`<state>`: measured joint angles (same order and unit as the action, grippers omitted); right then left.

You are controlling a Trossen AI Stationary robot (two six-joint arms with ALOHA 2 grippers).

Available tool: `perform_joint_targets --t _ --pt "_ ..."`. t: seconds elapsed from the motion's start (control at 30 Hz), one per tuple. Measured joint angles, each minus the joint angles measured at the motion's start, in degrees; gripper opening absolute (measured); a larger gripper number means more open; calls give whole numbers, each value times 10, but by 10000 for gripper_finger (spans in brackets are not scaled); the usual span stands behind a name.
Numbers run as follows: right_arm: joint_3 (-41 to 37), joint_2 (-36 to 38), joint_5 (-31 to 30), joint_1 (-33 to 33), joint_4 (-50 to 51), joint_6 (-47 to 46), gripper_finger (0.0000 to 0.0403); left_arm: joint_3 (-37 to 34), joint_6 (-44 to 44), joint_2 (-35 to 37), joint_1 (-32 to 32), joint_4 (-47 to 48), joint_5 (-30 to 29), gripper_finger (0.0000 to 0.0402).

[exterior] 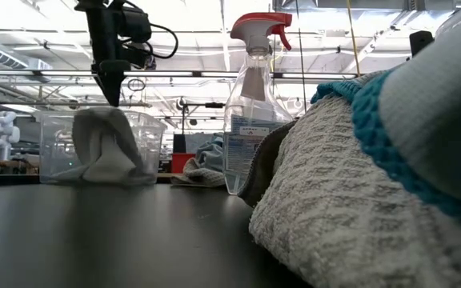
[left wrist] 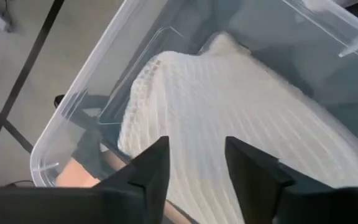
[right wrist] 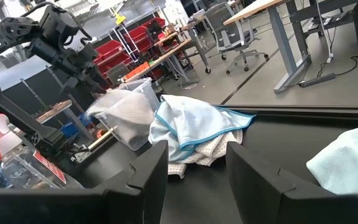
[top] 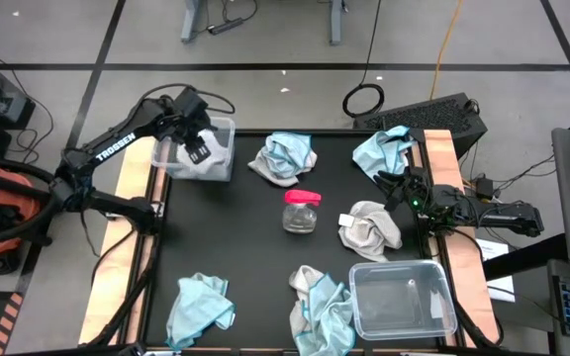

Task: Sort microfiber towel by color & place in baskets
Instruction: Put the gray towel into the top transparent bin, then put the blue towel into the bottom transparent bin

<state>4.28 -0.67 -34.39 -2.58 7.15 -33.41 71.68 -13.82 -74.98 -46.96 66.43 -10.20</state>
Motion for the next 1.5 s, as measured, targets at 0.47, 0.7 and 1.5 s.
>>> perform_joint_targets --t 0.47,0.7,1.5 --pt "0 0 0 0 0 0 153 56 16 34 3 -66 148 192" --pt "0 0 0 0 0 0 153 57 14 39 42 -132 276 192" --pt "0 0 0 0 0 0 153 56 15 -51 163 -220 289 192"
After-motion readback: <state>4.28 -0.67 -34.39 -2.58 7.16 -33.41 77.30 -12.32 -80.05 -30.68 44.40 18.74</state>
